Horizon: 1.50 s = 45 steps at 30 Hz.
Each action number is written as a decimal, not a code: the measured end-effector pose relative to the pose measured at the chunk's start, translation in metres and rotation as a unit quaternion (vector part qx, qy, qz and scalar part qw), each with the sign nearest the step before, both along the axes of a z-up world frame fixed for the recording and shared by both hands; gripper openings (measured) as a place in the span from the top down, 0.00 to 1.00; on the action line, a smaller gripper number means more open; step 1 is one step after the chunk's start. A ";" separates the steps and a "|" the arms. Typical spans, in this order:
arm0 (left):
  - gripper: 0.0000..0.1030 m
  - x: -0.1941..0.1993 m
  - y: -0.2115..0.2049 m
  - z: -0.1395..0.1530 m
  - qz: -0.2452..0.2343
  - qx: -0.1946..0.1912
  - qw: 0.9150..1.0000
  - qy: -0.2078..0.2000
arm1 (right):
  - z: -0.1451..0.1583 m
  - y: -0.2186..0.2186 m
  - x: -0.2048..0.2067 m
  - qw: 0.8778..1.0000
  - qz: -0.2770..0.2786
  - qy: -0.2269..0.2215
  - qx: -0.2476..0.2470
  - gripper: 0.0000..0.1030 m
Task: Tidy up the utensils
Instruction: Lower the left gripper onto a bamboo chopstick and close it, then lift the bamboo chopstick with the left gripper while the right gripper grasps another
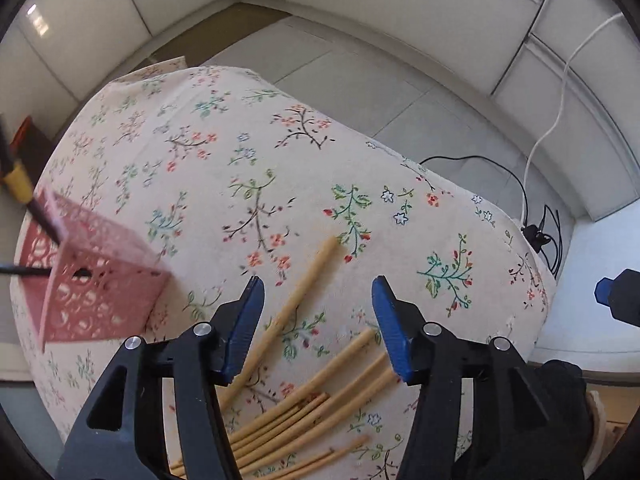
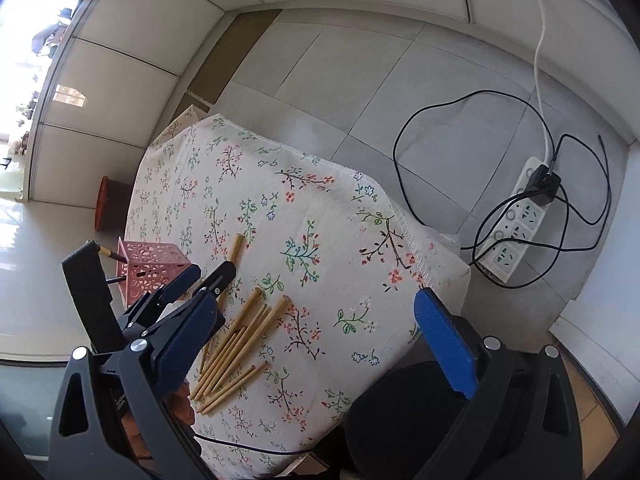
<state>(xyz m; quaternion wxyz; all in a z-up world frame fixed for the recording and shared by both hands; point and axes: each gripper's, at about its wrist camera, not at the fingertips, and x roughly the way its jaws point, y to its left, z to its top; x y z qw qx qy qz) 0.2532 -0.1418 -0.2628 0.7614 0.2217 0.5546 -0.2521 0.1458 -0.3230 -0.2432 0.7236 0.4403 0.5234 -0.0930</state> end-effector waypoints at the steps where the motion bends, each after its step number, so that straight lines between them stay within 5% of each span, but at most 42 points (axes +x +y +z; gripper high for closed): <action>1: 0.51 0.003 -0.002 -0.005 -0.001 0.004 1.000 0.006 | -0.004 -0.001 0.001 1.000 0.001 0.003 0.004 0.07; 5: 0.80 0.010 -0.002 -0.026 -0.010 0.027 0.999 0.033 | -0.013 -0.001 0.003 1.000 0.005 0.010 0.011 0.07; 10: 0.92 0.009 0.007 -0.023 -0.031 0.015 0.999 0.009 | -0.018 0.002 0.006 1.000 0.006 0.018 0.015 0.07; 16: 0.93 -0.021 0.042 0.020 -0.035 -0.025 0.997 -0.059 | -0.017 0.025 0.010 0.999 0.020 0.024 0.010 0.07; 23: 0.93 -0.074 0.130 0.096 0.031 -0.117 0.986 -0.114 | -0.023 0.074 0.021 0.998 0.040 0.048 0.014 0.07; 26: 0.93 -0.101 0.165 0.117 0.063 -0.153 0.976 -0.141 | -0.032 0.087 0.031 0.997 0.019 0.073 -0.007 0.20; 28: 0.93 -0.110 0.176 0.127 0.073 -0.170 0.971 -0.154 | -0.038 0.093 0.038 0.995 0.004 0.092 -0.026 0.41; 31: 0.93 -0.119 0.189 0.139 0.079 -0.194 0.962 -0.174 | -0.045 0.098 0.045 0.993 -0.019 0.108 -0.050 0.57; 45: 0.93 -0.121 0.222 0.150 0.103 -0.241 0.946 -0.190 | -0.041 0.126 0.056 0.980 -0.050 0.130 -0.144 0.60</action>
